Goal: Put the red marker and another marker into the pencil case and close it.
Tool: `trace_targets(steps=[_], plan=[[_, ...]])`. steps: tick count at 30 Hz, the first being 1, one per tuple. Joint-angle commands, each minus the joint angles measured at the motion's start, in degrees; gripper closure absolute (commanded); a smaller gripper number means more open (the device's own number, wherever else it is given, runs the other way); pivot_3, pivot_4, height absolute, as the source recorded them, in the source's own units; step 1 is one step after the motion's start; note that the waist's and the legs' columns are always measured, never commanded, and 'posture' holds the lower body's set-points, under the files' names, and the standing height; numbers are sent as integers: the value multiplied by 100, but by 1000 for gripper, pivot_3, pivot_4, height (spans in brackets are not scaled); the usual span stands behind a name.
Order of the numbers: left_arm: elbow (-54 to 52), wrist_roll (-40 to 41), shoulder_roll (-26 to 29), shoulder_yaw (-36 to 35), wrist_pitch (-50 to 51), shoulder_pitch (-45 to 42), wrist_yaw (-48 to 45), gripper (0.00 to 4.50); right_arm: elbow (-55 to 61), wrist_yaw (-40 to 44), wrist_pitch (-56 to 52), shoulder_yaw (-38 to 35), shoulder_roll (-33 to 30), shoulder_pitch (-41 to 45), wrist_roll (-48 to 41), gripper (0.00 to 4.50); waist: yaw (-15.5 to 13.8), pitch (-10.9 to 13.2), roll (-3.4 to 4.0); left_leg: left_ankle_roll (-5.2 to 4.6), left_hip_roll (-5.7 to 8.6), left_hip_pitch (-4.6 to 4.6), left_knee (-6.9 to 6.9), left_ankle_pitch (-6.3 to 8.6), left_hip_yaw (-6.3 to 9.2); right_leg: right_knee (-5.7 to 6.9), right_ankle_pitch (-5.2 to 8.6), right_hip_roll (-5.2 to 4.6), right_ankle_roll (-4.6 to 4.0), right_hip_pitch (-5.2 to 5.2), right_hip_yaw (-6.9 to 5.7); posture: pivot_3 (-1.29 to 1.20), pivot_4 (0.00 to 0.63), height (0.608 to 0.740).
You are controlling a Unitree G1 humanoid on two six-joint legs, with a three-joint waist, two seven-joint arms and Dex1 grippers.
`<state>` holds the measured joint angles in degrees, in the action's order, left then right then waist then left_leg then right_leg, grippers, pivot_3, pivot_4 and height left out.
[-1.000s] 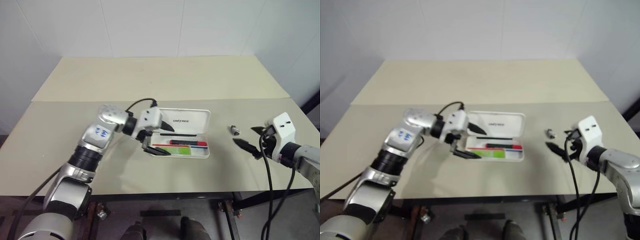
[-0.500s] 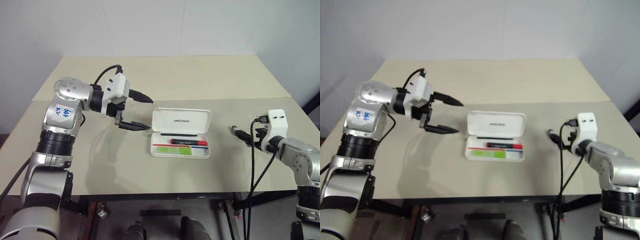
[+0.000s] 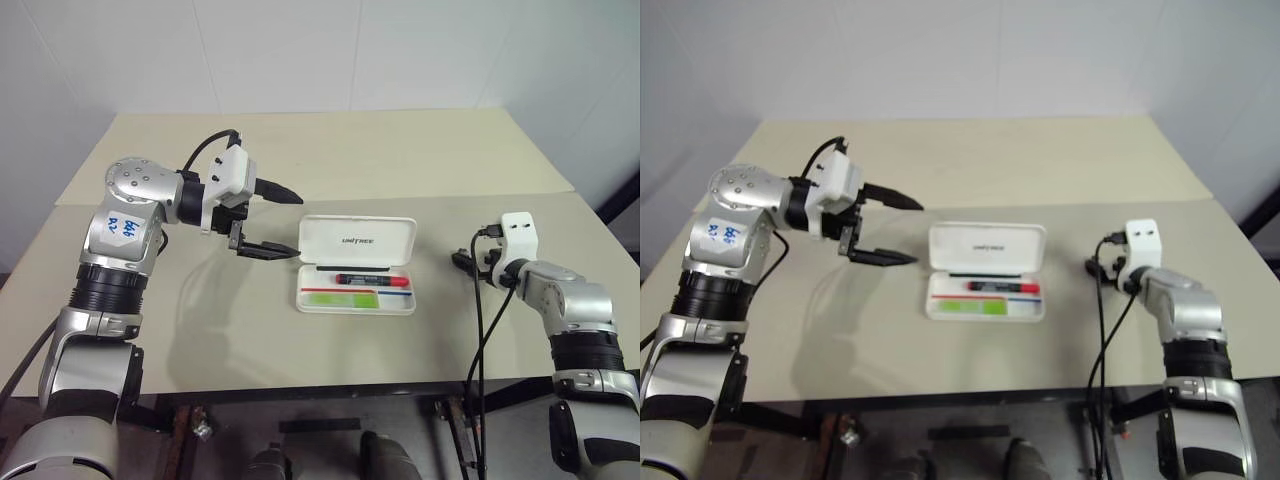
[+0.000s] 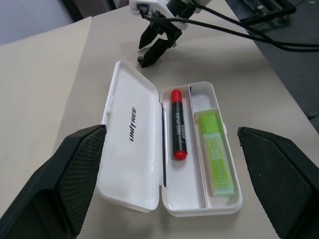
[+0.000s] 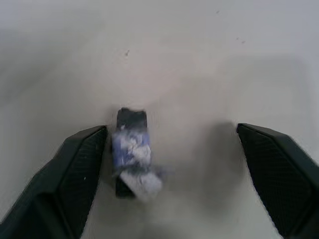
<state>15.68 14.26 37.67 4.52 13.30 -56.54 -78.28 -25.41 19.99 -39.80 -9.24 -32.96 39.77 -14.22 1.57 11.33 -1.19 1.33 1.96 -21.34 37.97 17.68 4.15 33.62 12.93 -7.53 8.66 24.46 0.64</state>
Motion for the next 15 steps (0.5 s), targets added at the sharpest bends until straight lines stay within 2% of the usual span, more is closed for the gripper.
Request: trace_targets(steps=[1, 8, 15], plan=[[-229, 142, 72, -161, 48, 31, 92, 0, -52, -35, 115, 31, 64, 43, 135, 1644, 6, 0, 0, 0, 0, 1, 0, 0, 0, 2, 0, 0, 0, 0, 1, 0, 150, 740], [-257, 135, 35, -133, -31, 107, 123, 0, 328, 184, 78, 155, -63, -136, 201, 4068, -4, 0, 0, 2, 1, 4, 3, -1, 0, 10, 0, 0, 0, 0, 3, 0, 150, 740], [-107, 100, -70, -89, -166, 48, 113, 0, 919, 612, 221, 155, -500, -377, 294, 4111, -7, 0, 1, 1, 2, -2, -1, 0, 0, -1, 0, 0, 0, 3, 3, 0, 150, 740]])
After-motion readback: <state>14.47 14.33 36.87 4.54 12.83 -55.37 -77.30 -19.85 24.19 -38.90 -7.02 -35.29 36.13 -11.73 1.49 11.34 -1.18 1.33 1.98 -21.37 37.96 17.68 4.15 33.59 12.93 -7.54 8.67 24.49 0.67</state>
